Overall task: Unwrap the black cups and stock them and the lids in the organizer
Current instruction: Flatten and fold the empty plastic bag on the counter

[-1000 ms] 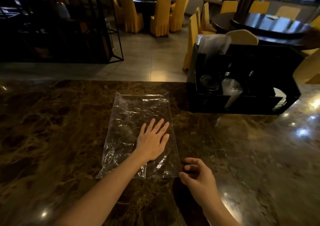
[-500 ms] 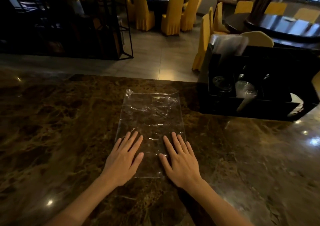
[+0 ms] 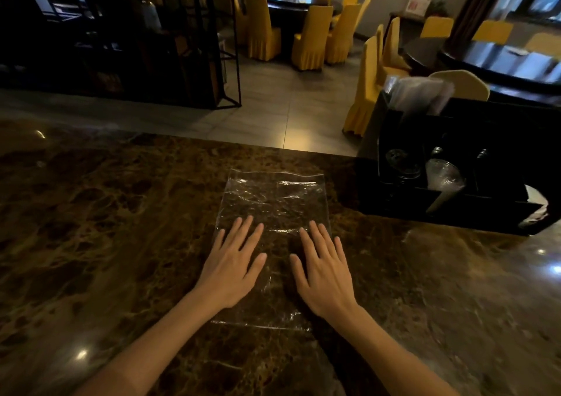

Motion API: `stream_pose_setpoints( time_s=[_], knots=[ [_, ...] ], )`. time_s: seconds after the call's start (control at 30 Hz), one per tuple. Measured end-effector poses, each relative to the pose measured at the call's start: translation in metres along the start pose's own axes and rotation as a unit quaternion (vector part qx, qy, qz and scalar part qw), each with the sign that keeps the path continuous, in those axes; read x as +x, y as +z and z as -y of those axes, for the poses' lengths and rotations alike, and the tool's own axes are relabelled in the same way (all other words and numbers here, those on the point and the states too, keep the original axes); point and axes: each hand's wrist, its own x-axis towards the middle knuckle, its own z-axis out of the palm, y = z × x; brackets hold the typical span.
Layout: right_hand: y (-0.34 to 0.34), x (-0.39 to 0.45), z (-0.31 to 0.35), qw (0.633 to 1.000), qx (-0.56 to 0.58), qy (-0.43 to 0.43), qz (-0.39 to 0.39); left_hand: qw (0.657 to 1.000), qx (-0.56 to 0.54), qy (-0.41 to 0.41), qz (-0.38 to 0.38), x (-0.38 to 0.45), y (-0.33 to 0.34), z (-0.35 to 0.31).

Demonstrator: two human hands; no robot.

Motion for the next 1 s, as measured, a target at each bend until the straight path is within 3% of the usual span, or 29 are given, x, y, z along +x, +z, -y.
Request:
stream_pose_setpoints(
  time_s=[0.17, 0.33, 0.47, 0.53, 0.63, 0.8, 0.87, 1.0],
  knots=[
    [0.002, 0.034, -0.025, 0.998, -0.014, 0.028, 0.063, 0.999, 0.027, -0.024, 0.027, 0.046, 0.005, 0.011],
    [-0.001, 0.033, -0.050, 0.996, -0.009, 0.054, 0.074, 0.998, 0.004, -0.061, 0.017, 0.057, 0.002, 0.046],
    [-0.009, 0.038, -0.047, 0.997, 0.025, 0.072, 0.016, 0.990, -0.062, -0.124, 0.002, 0.058, -0.004, 0.049],
    [-0.014, 0.047, -0.049, 0.992, 0.074, 0.097, -0.019, 0.978, -0.140, -0.150, -0.033, 0.058, -0.010, 0.045],
    [-0.026, 0.073, -0.057, 0.960, 0.223, 0.170, 0.025, 0.953, -0.230, -0.179, -0.084, 0.064, -0.022, 0.042],
    [-0.032, 0.101, -0.073, 0.900, 0.329, 0.252, 0.136, 0.875, -0.384, -0.295, -0.020, 0.080, -0.037, 0.048],
    [-0.029, 0.103, -0.076, 0.893, 0.335, 0.263, 0.143, 0.876, -0.374, -0.305, -0.003, 0.080, -0.040, 0.049],
    [-0.027, 0.102, -0.076, 0.899, 0.315, 0.268, 0.144, 0.926, -0.242, -0.288, 0.019, 0.077, -0.040, 0.051]
  ],
)
